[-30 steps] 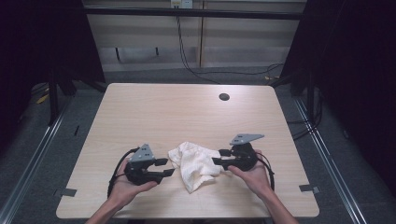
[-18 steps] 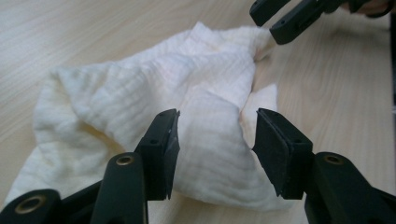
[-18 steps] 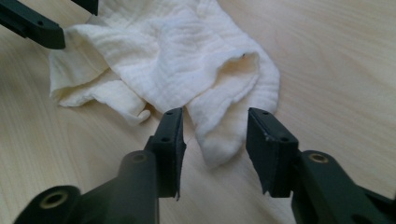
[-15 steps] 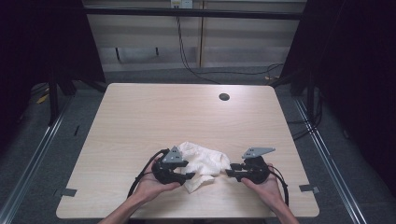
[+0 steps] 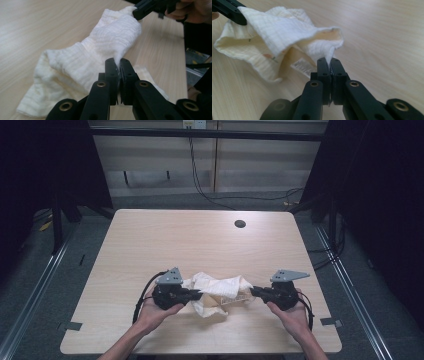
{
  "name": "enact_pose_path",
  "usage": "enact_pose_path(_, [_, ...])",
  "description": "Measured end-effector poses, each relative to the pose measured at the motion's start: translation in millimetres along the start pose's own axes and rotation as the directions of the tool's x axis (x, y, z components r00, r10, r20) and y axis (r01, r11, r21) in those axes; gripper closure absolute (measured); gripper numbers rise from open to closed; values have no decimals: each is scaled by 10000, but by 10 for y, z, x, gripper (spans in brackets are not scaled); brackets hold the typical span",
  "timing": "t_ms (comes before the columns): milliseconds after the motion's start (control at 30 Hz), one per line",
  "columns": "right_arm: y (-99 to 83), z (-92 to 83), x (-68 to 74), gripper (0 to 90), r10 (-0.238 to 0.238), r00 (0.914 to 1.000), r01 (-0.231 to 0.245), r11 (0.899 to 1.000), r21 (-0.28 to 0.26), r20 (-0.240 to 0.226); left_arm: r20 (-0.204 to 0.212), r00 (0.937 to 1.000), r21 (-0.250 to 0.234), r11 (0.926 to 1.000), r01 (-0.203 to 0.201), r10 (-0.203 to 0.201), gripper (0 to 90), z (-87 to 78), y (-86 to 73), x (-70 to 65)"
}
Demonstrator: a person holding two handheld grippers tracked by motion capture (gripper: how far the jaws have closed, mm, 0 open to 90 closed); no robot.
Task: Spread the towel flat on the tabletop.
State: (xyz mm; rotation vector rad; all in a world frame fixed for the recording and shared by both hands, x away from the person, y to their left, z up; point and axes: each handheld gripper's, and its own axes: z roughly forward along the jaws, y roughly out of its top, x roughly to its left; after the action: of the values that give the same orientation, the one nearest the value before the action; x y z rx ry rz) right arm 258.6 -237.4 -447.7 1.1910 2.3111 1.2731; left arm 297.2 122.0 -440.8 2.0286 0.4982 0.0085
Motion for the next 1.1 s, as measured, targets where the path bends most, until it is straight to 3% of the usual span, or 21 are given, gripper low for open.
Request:
enact_pose_path(200, [100,-161,-22,879,-98,9999,94,9991,-410,-95,172,9994,-667,9972,325,-314,870,-225,83,47])
enact_pose_path(367, [127,-230,-34,879,-94,9998,85,9989,-468,-195,336,9981,-859,9948,539,-512,870,-329,97,101])
enact_pose_path(533, [58,-93,-119,877,87,9998,-86,9999,73,-152,53,9951,-145,9950,991,-990,859,-214,-48,263])
enact_pose_path(567, [44,-57,-133,876,134,9998,-131,9996,234,-157,-60,9936,186,9934,1129,-1128,855,-134,-109,328])
enact_pose_path(700, [35,31,-175,869,127,9999,-121,9985,532,-108,-234,9909,420,9901,1336,-1327,822,-52,-162,401])
enact_pose_path(733, [35,90,-200,866,157,9998,-149,9981,599,-130,-462,9890,629,9876,1436,-1408,786,-14,-194,423])
enact_pose_path(900, [11,219,-215,852,182,9997,-166,9966,803,-191,-835,9850,629,9857,1563,-1508,678,-19,-229,445])
enact_pose_path(967, [5,272,-188,837,49,9997,-26,9956,933,-246,-970,9827,355,9862,1618,-1577,664,-67,-220,455])
enact_pose_path(1100, [-9,313,-168,790,10,9998,11,9949,1011,-212,-1055,9816,423,9855,1642,-1590,656,-74,-242,463])
